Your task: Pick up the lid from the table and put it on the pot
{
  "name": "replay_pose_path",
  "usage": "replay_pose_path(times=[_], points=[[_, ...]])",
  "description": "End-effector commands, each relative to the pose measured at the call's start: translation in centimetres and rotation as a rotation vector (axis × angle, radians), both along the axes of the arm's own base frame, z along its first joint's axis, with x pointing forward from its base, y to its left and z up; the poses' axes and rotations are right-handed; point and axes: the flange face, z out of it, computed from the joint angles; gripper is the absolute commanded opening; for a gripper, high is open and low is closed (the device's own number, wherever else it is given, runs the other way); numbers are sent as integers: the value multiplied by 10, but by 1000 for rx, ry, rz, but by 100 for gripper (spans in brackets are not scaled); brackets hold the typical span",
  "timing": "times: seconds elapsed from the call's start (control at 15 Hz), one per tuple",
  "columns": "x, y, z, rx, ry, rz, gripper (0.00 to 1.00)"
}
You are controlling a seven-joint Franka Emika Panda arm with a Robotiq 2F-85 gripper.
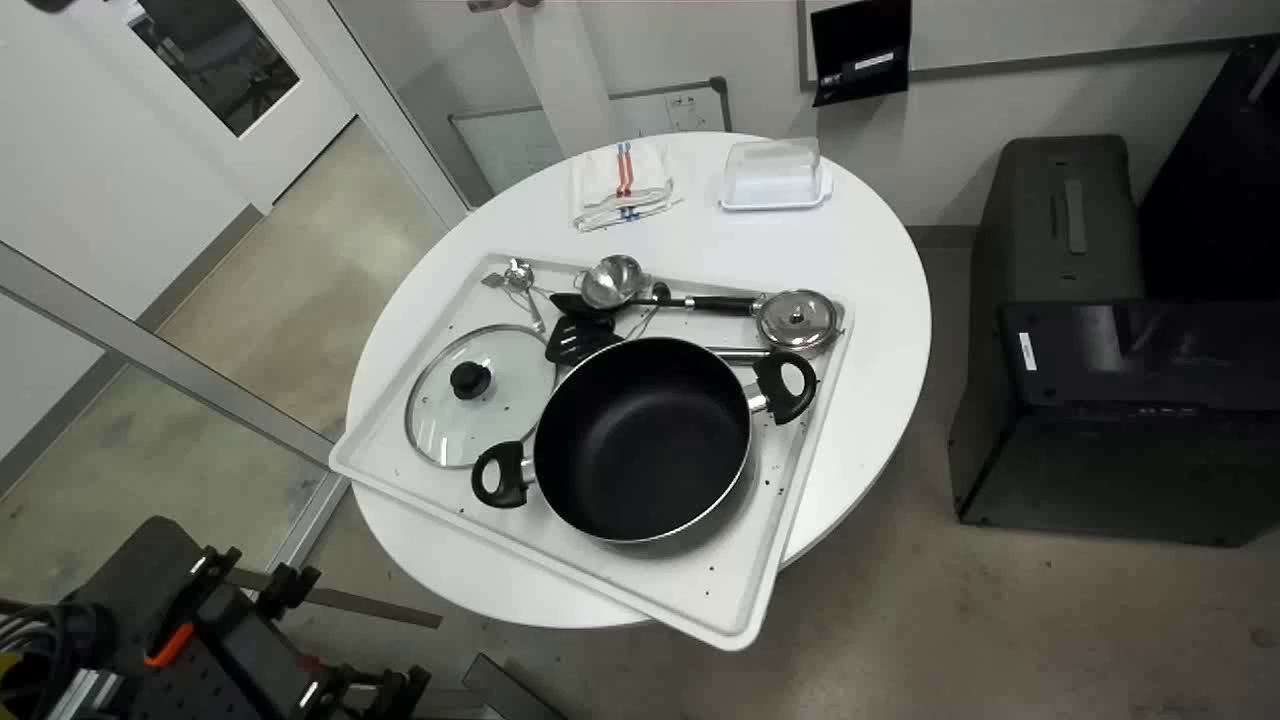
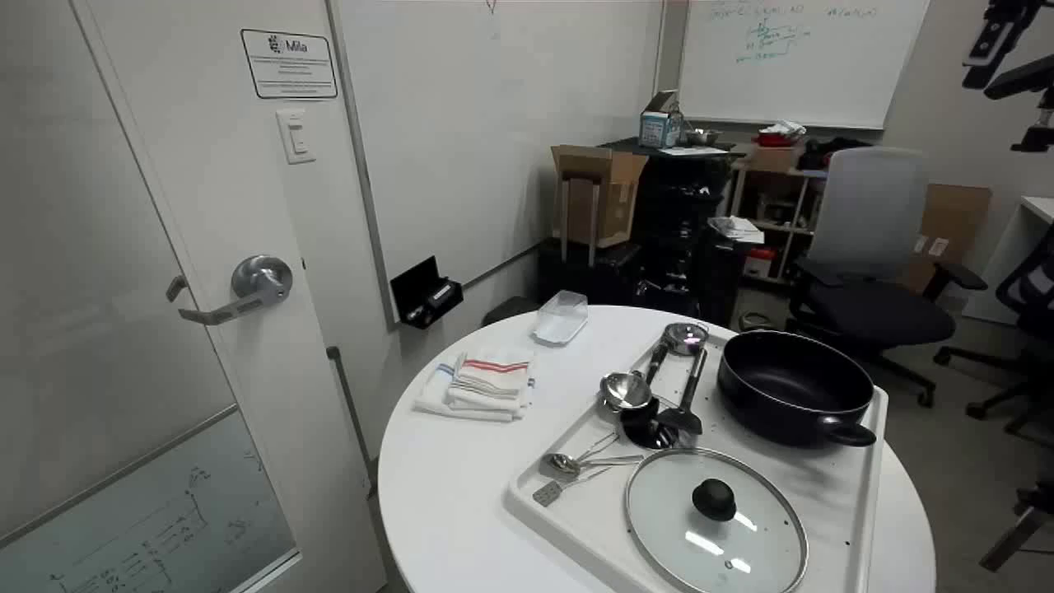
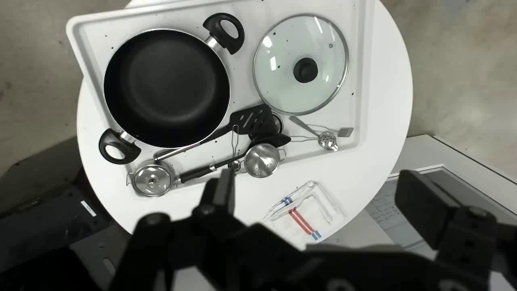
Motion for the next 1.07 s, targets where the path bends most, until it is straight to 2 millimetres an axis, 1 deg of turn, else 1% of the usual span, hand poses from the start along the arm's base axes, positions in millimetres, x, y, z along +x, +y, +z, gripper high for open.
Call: replay_pose_path(times=[0.0,0.67,0.8,1.0], points=[[0,0,0,0,0,0,100],[3,1,-1,-2,6,-2,100],[9,5,-7,-5,24,6,100],[26,18,-26,-5,75,40,100]])
